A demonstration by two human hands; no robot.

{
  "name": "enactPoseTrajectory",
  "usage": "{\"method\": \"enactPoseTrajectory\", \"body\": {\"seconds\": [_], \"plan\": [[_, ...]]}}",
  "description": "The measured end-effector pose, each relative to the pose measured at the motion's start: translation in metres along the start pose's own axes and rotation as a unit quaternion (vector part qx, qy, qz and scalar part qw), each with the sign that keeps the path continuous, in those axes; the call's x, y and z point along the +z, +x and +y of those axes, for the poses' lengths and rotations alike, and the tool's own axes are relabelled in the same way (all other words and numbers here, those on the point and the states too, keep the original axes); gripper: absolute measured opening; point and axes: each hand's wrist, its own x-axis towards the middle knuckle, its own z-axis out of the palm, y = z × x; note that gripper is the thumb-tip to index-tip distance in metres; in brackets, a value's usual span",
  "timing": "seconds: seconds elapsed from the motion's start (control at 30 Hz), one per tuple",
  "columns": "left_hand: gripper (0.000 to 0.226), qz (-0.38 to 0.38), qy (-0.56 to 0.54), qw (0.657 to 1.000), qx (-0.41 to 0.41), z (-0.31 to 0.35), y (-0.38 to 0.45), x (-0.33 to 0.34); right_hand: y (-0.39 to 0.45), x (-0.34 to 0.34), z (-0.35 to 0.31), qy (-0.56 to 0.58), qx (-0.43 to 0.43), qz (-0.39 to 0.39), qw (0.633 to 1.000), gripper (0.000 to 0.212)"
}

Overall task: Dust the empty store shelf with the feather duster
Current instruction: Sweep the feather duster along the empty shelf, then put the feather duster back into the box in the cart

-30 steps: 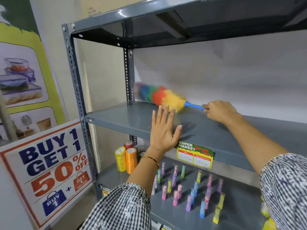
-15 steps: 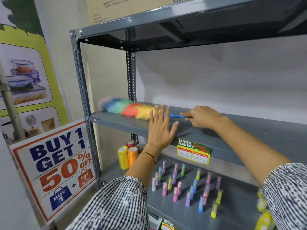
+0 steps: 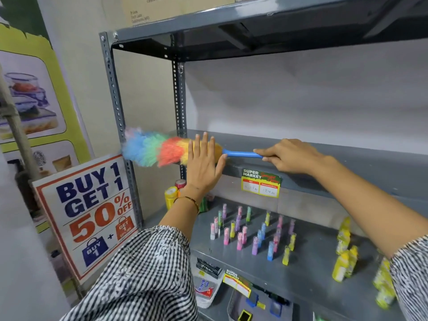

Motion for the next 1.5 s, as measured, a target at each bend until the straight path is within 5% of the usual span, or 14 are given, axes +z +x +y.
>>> {"method": "enactPoseTrajectory", "body": {"seconds": [0.2, 0.37, 0.77, 1.0, 1.17, 1.5], "plan": [[0.071, 0.002, -0.022, 1.000, 0.005, 0.012, -0.024, -0.013, -0.039, -0.008, -0.005, -0.015, -0.008, -0.010, 1.000, 0.039], [0.065, 0.000, -0.042, 0.999, -0.003, 0.013, -0.060, -0.022, -0.056, 0.005, -0.034, -0.099, -0.095, -0.038, 0.990, 0.040], [0.079, -0.139, 0.010, 0.977, -0.162, -0.071, -0.230, -0.020, 0.001, 0.076, -0.151, -0.124, -0.247, -0.061, 0.959, 0.034], [0.064, -0.199, 0.035, 0.942, -0.267, -0.129, -0.337, 0.000, 0.039, 0.183, -0.249, -0.178, -0.393, -0.057, 0.900, 0.021], [0.073, -0.222, 0.052, 0.913, -0.337, -0.168, -0.414, 0.021, 0.033, 0.284, -0.318, -0.205, -0.456, -0.109, 0.859, 0.018], [0.068, -0.277, 0.059, 0.865, -0.414, -0.211, -0.548, 0.076, -0.017, 0.458, -0.432, -0.117, -0.447, -0.180, 0.868, 0.013]]}}
